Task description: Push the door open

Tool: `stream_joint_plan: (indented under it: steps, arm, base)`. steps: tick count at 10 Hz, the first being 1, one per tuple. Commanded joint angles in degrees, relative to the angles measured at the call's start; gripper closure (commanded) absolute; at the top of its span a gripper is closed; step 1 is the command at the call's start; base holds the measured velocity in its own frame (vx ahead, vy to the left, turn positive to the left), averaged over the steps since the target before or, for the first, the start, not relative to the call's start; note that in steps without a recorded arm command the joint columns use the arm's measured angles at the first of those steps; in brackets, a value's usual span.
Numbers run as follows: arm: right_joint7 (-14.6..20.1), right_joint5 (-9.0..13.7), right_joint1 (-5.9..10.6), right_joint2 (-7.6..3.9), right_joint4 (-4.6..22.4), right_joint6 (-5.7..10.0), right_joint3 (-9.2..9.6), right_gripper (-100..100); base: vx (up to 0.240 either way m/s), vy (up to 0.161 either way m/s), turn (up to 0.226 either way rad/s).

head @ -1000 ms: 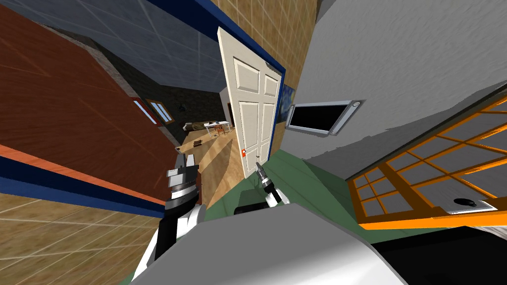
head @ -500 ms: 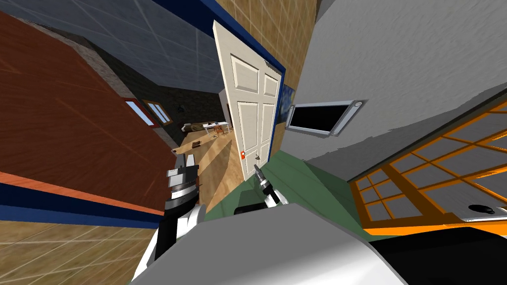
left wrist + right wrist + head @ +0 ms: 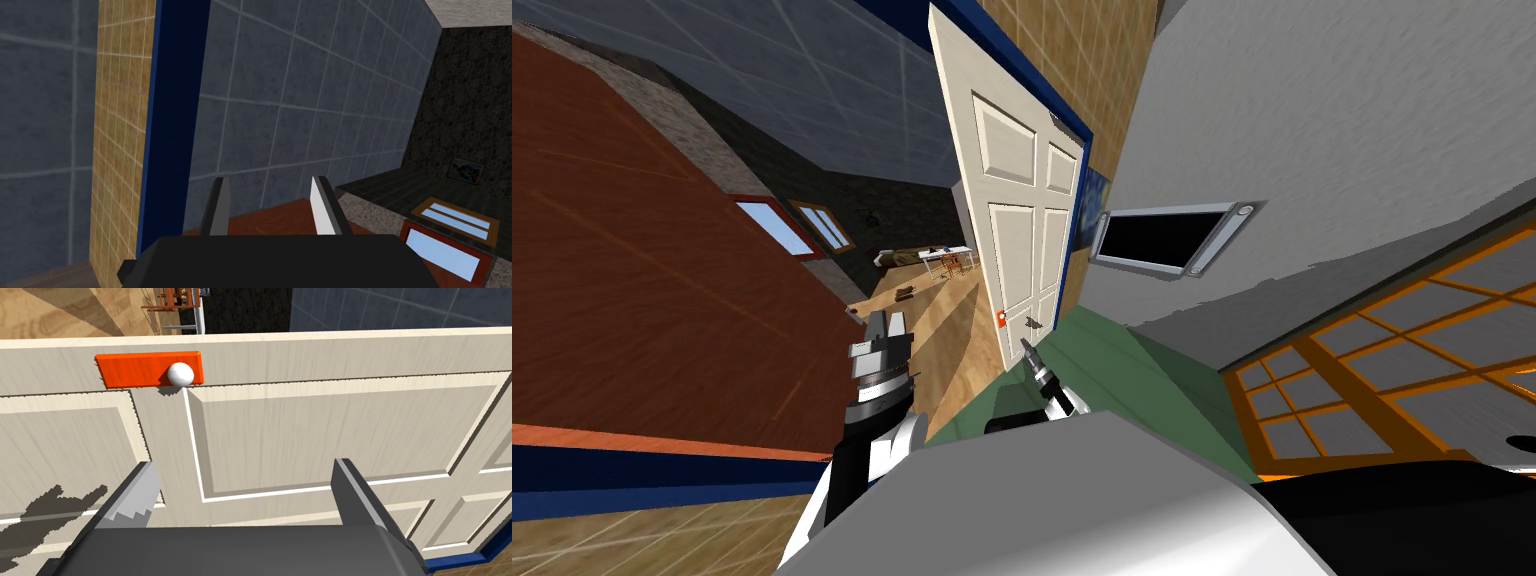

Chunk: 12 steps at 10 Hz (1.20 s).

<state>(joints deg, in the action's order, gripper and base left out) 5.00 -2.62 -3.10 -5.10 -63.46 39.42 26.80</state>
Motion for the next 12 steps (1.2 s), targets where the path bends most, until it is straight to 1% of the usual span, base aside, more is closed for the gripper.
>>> stream_joint_plan:
  steps: [1,4,6,7,10,12]
  arm:
    - [0.04,0.09,0.58,0.12,1.62,0.29,0.75,-100]
    - [0.21,0.37,2.47,0.56,7.14,1.50,3.04,-100]
    - [0.30,0.52,3.48,0.86,10.08,2.15,4.26,-100]
    - [0.32,0.55,3.73,0.94,10.82,2.31,4.57,-100]
    - [0.44,0.75,5.04,1.41,14.65,3.15,6.16,-100]
    - [0.47,0.81,5.42,1.58,15.76,3.40,6.62,-100]
  base:
    - [0.114,0.006,-0.011]
    - [0.158,-0.006,-0.023]
    - [0.204,0.001,-0.024]
    - [0.164,-0.002,-0.011]
    - [0.174,-0.004,-0.016]
    - [0.115,0.017,-0.009]
